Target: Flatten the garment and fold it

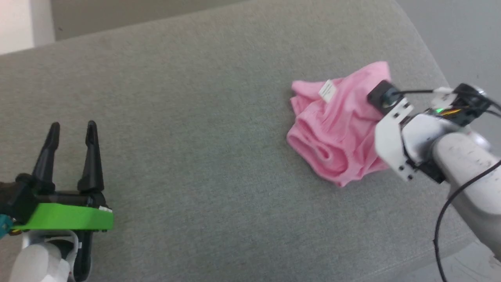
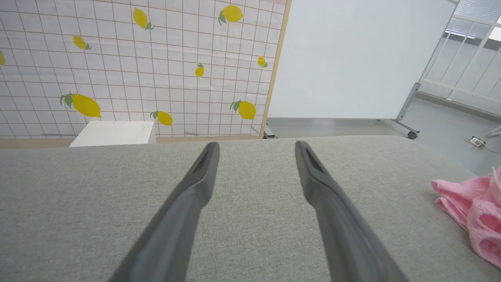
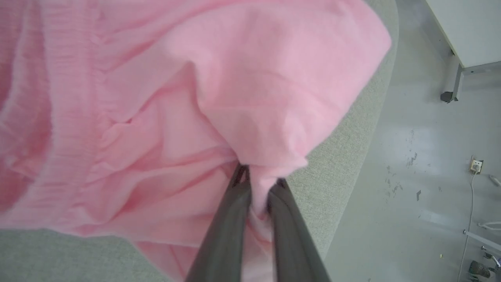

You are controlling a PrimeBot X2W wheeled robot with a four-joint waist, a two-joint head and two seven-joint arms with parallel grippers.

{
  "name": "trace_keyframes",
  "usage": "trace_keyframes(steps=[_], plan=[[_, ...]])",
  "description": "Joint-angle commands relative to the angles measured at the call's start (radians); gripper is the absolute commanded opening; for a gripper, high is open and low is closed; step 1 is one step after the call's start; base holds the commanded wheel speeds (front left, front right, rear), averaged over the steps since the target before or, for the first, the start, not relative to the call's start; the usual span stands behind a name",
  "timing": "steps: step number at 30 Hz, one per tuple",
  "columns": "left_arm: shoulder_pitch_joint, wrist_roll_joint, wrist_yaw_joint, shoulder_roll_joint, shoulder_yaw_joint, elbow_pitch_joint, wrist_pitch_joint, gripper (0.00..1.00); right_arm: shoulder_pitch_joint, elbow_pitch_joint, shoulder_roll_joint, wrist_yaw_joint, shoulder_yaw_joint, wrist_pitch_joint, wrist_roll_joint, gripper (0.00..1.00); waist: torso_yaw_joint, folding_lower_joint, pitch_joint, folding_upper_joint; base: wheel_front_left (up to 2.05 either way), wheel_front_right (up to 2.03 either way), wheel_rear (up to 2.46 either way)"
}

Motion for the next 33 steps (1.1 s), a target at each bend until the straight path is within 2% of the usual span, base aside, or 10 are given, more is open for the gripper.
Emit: trace_keyframes(steps=[1,11,17,18,19,20,25,29,33], plan=[[0.008,-0.012,0.004,0.016,0.006,-0.017,0.009,1.0,-0.018,0.014,-0.009,-0.002,-0.023,-0.01,-0.005,0.0,-0.078,-0.0001,0.11,0.0079,0.0,0.0,0.0],[0.002,-0.016,0.009,0.078,0.04,-0.112,0.063,1.0,-0.051,0.082,-0.056,-0.002,-0.246,-0.066,-0.109,0.0,-0.052,-0.0001,0.219,0.0079,0.0,0.0,0.0],[0.013,-0.021,0.014,0.101,0.06,-0.144,0.081,1.0,-0.056,0.119,-0.03,-0.002,-0.389,-0.087,-0.19,0.0,-0.036,-0.0001,0.245,0.0079,0.0,0.0,0.0],[0.016,-0.022,0.015,0.104,0.063,-0.148,0.083,1.0,-0.054,0.125,-0.019,-0.002,-0.415,-0.085,-0.207,0.41,-0.034,-0.0001,0.247,0.0079,0.0,0.0,0.0],[0.019,-0.023,0.016,0.106,0.065,-0.152,0.084,1.0,-0.054,0.126,-0.01,-0.002,-0.44,-0.089,-0.222,0.53,-0.033,-0.0001,0.249,0.0079,0.0,0.0,0.0],[0.023,-0.023,0.017,0.107,0.067,-0.156,0.086,1.0,-0.05,0.126,0.001,-0.002,-0.464,-0.096,-0.242,1.0,-0.032,-0.0001,0.25,0.0079,0.0,0.0,0.0],[0.031,-0.027,0.02,0.11,0.068,-0.159,0.089,1.0,-0.035,0.115,0.049,-0.002,-0.566,-0.12,-0.282,1.0,-0.028,-0.0001,0.24,0.0079,0.0,0.0,0.0],[0.024,-0.031,0.021,0.094,0.048,-0.139,0.074,1.0,-0.027,0.057,0.117,-0.002,-0.679,-0.199,-0.257,1.0,-0.012,-0.0001,0.188,0.0079,0.0,0.0,0.0],[0.024,-0.031,0.027,0.069,0.03,-0.102,0.052,1.0,-0.015,-0.031,0.157,-0.002,-0.713,-0.282,-0.225,1.0,0.009,-0.0001,0.112,0.0079,0.0,0.0,0.0]])
